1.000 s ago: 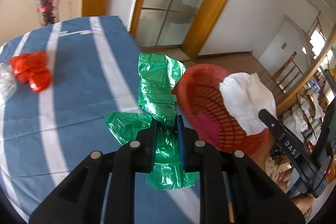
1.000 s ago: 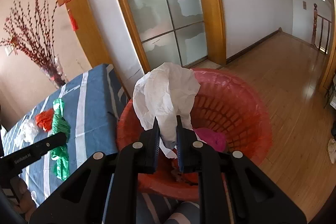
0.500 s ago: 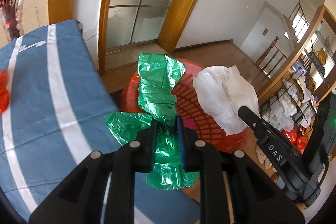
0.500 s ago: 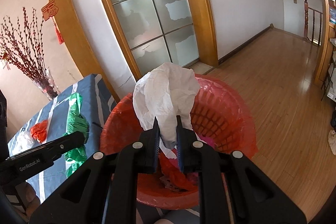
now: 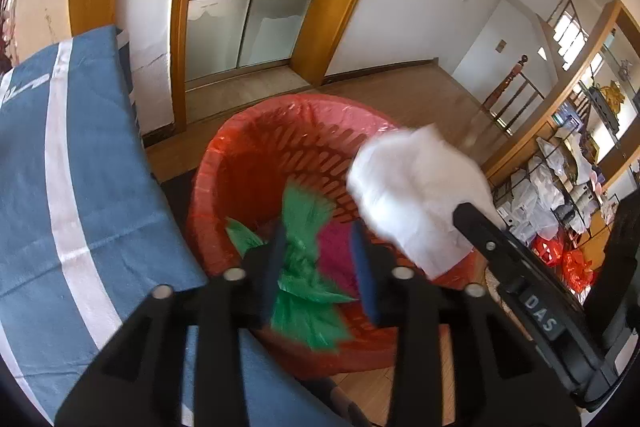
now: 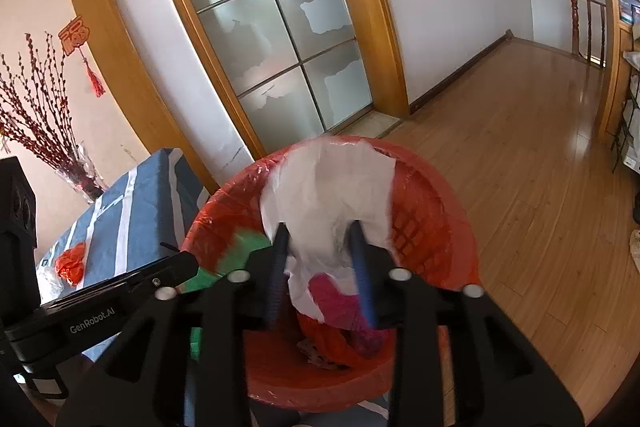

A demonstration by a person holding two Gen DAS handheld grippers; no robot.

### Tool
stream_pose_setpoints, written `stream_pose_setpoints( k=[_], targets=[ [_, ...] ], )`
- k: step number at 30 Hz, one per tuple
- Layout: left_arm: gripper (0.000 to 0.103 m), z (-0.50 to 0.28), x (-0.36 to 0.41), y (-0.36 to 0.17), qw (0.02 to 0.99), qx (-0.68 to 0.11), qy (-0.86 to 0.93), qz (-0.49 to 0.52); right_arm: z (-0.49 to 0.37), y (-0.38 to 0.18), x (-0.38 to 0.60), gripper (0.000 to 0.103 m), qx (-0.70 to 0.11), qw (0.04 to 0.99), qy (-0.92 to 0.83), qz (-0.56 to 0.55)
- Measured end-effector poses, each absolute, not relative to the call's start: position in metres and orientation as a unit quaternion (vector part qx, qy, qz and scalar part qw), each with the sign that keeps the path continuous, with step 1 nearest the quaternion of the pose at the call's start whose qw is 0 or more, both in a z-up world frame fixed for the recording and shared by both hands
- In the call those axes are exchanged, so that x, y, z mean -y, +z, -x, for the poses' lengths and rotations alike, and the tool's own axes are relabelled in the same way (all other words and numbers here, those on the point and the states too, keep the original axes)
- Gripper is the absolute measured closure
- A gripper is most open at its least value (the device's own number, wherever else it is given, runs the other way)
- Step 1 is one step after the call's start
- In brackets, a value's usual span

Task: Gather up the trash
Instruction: 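Open both tools to drop the bags into the red basket, then move both open tools back to the table toward the remaining bags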

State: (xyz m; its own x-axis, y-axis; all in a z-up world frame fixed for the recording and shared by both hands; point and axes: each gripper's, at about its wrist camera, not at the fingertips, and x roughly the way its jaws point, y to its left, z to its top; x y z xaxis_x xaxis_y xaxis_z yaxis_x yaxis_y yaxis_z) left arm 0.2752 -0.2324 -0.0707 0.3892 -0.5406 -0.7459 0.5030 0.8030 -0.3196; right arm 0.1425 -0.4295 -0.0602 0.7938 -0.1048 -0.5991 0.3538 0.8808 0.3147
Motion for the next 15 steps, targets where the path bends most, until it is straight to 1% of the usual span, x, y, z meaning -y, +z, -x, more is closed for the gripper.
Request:
stream_pose_setpoints(
  k=[5, 12, 15],
  targets=[
    [0.058, -0.278, 0.221, -0.077, 0.836, -0.462, -0.295, 0.022, -0.141, -0.06, 0.433, 0.061, -0.297, 0.921, -0.131, -0.213],
    [0.052, -0.274, 0.181, -0.077, 0.856, -0.452, -0.251, 0.006, -0.142, -0.056, 0.425, 0.059, -0.298, 0.924, -0.128, -0.201],
    [0.049, -0.274, 0.163, -0.075, 0.862, -0.45, -0.233, 0.003, -0.144, -0.054, 0.416, 0.056, -0.299, 0.927, -0.119, -0.194]
  ],
)
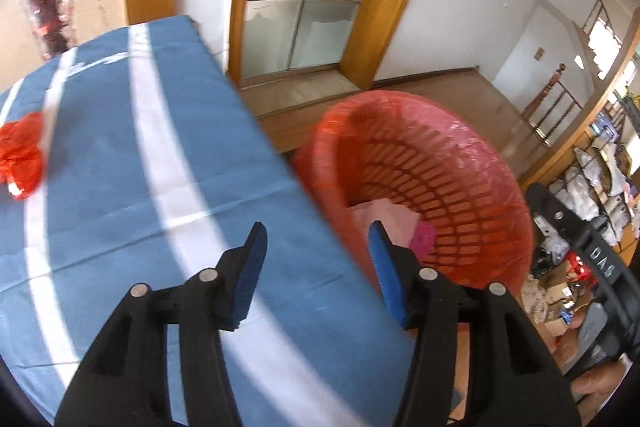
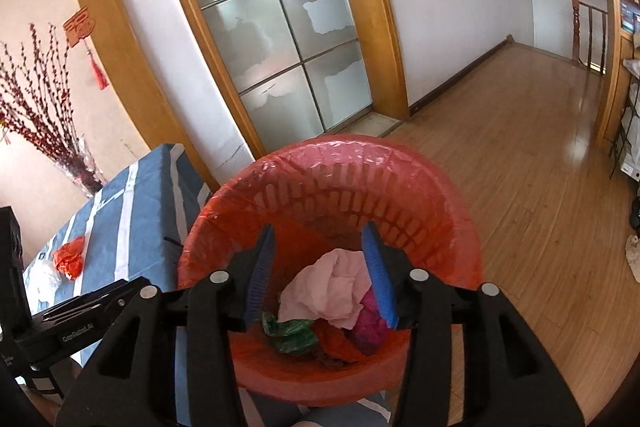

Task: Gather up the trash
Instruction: 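Move both open tools back to the table toward the remaining bags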

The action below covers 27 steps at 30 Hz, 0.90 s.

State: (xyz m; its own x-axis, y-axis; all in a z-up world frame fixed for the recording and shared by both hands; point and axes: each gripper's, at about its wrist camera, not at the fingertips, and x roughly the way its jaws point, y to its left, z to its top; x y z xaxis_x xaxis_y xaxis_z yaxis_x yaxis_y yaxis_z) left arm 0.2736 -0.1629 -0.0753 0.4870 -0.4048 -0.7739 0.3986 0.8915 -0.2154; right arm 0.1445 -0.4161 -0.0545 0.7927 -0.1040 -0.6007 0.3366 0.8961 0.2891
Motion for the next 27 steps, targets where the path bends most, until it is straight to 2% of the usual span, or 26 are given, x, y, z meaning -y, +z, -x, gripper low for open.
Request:
stream_pose_setpoints(
  k=[12, 20, 27],
  targets=[
    [0.048, -0.266, 0.07, -0.06, 0.892, -0.428, -0.148, 0.0, -0.158, -0.046, 0.366, 0.056, -0.314, 0.935, -0.065, -0.155],
    [0.037, -0.294, -0.054, -0.033, 0.92, -0.391, -0.007, 0.018, -0.17, -0.042, 0.327, 0.056, -0.327, 0.936, -0.026, -0.13],
    [0.035, -0.332, -0.144, -0.034, 0.915, -0.389, 0.1, 0.045, -0.183, -0.041, 0.283, 0.056, -0.341, 0.934, 0.023, -0.106]
  ],
)
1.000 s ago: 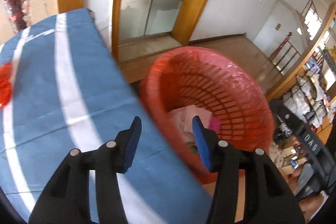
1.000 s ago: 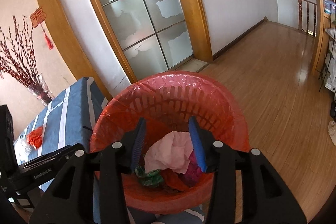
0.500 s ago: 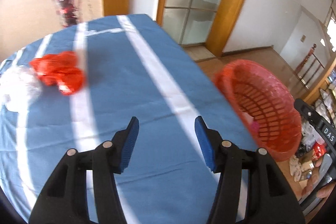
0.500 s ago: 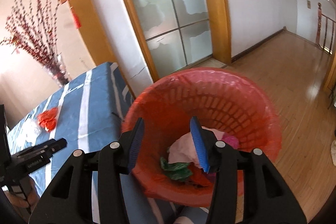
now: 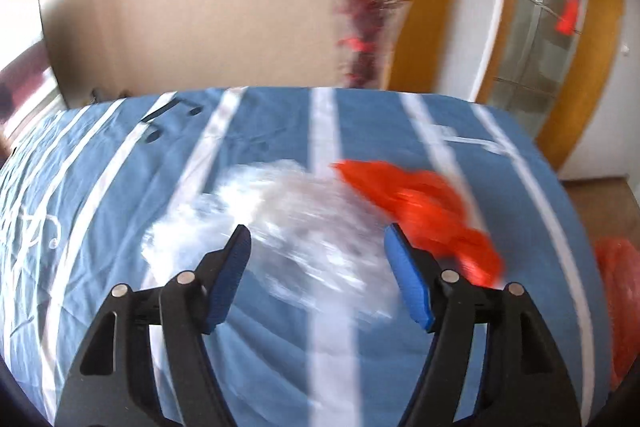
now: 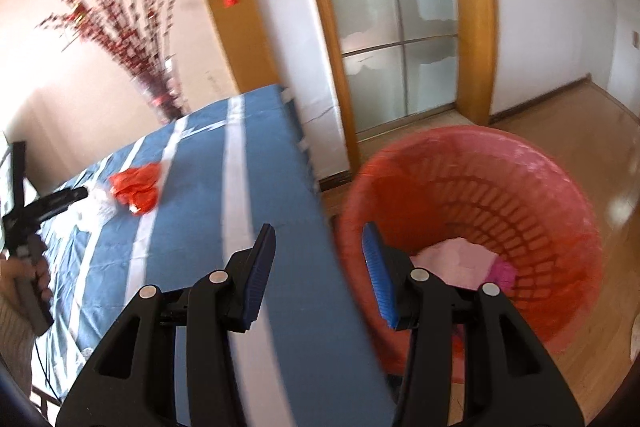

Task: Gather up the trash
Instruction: 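Move both open tools back to the table toward the remaining bags, then grasp the clear plastic bag with the left tool while the right grasps the red bag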

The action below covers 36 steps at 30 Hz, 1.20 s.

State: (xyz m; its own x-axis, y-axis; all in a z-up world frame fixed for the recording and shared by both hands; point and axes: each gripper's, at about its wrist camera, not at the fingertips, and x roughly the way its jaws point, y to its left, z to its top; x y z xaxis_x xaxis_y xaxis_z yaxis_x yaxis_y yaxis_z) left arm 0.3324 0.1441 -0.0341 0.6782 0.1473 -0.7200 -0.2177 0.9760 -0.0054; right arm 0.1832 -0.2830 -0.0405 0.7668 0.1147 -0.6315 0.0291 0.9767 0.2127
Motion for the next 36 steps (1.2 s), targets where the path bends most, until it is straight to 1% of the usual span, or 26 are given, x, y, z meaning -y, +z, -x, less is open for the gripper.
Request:
stream_pose_setpoints(
  k=[4, 10, 12, 14, 15, 16, 17, 18, 20, 26, 31, 33, 34, 36],
  targets=[
    [0.035, -0.345, -0.173, -0.049, 0.905, -0.403, 0.125, 0.055, -0.195, -0.038, 0.249, 0.056, -0.348, 0.932, 0.058, -0.086],
    [0.034, -0.362, -0.187, -0.075, 0.89, -0.436, 0.117, 0.07, -0.214, -0.036, 0.2, 0.056, -0.355, 0.926, 0.106, -0.064],
    [0.04, -0.36, -0.189, -0.078, 0.891, -0.434, 0.115, 0.069, -0.221, -0.036, 0.185, 0.056, -0.358, 0.924, 0.119, -0.061],
    [0.064, -0.358, -0.19, -0.078, 0.894, -0.429, 0.116, 0.057, -0.227, -0.036, 0.173, 0.056, -0.361, 0.922, 0.13, -0.061],
    [0.069, -0.357, -0.192, -0.078, 0.895, -0.426, 0.116, 0.056, -0.232, -0.037, 0.165, 0.056, -0.364, 0.919, 0.138, -0.061],
    [0.08, -0.356, -0.195, -0.077, 0.896, -0.425, 0.116, 0.057, -0.236, -0.038, 0.159, 0.056, -0.366, 0.918, 0.143, -0.062],
    [0.085, -0.357, -0.198, -0.077, 0.896, -0.424, 0.115, 0.058, -0.241, -0.039, 0.153, 0.056, -0.368, 0.915, 0.151, -0.065],
    [0.087, -0.356, -0.203, -0.077, 0.897, -0.423, 0.114, 0.062, -0.244, -0.04, 0.146, 0.056, -0.371, 0.912, 0.159, -0.067],
    [0.09, -0.354, -0.211, -0.074, 0.897, -0.42, 0.123, 0.064, -0.254, -0.043, 0.131, 0.056, -0.377, 0.907, 0.174, -0.068],
    [0.09, -0.338, -0.248, -0.06, 0.899, -0.399, 0.154, 0.092, -0.286, -0.056, 0.089, 0.056, -0.396, 0.893, 0.203, -0.064],
    [0.09, -0.329, -0.265, -0.053, 0.9, -0.391, 0.163, 0.104, -0.309, -0.071, 0.061, 0.057, -0.416, 0.885, 0.205, -0.038],
    [0.09, -0.328, -0.266, -0.053, 0.899, -0.391, 0.164, 0.107, -0.314, -0.077, 0.056, 0.06, -0.425, 0.883, 0.199, -0.027],
    [0.09, -0.327, -0.267, -0.053, 0.899, -0.391, 0.163, 0.107, -0.315, -0.079, 0.054, 0.066, -0.427, 0.883, 0.193, -0.018],
    [0.09, -0.324, -0.267, -0.054, 0.899, -0.392, 0.162, 0.107, -0.316, -0.079, 0.054, 0.089, -0.426, 0.886, 0.183, -0.011]
  ],
)
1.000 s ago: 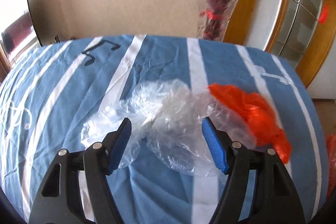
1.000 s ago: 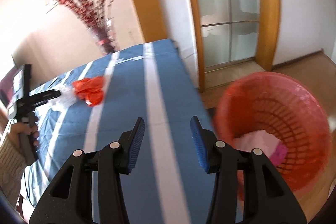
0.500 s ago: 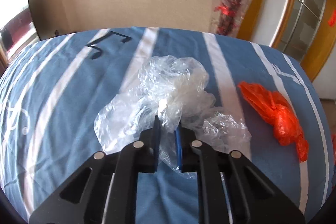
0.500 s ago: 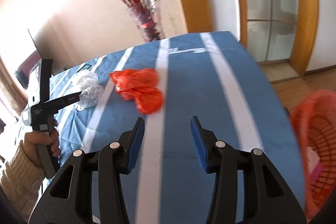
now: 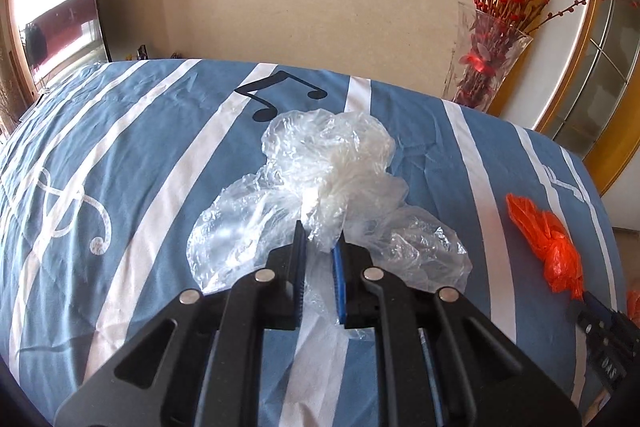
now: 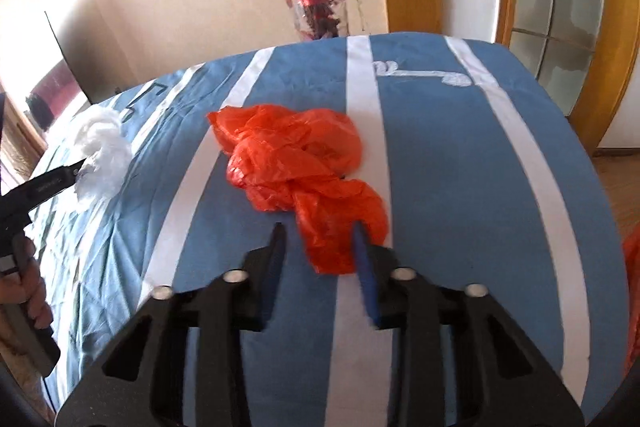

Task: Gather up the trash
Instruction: 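Grasp the clear plastic bag with the left tool while the right grasps the red bag, then carry the clear bag and red bag over the red basket with both tools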

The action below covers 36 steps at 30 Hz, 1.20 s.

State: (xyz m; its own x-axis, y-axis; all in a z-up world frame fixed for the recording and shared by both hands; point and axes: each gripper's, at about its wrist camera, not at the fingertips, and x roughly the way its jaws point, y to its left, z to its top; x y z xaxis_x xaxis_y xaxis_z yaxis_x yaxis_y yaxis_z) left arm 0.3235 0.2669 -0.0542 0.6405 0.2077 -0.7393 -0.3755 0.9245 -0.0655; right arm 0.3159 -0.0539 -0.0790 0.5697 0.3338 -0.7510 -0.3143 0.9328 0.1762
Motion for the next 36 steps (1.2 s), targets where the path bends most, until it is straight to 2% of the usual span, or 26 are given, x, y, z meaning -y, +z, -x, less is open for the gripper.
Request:
stream_pose_setpoints(
  k=[2, 5, 22, 36],
  targets=[
    [0.09, -0.322, -0.265, -0.055, 0.899, -0.393, 0.159, 0.107, -0.314, -0.078, 0.061, 0.094, -0.428, 0.885, 0.181, -0.019],
    [0.09, -0.318, -0.258, -0.053, 0.901, -0.393, 0.151, 0.106, -0.307, -0.072, 0.076, 0.096, -0.421, 0.889, 0.177, -0.033],
    [0.09, -0.284, -0.152, -0.019, 0.923, -0.374, 0.041, 0.076, -0.212, -0.003, 0.212, 0.097, -0.319, 0.939, 0.092, -0.091],
    [0.09, -0.265, -0.032, -0.003, 0.921, -0.376, -0.087, 0.052, -0.163, 0.014, 0.299, 0.097, -0.268, 0.955, 0.006, -0.123]
  ],
)
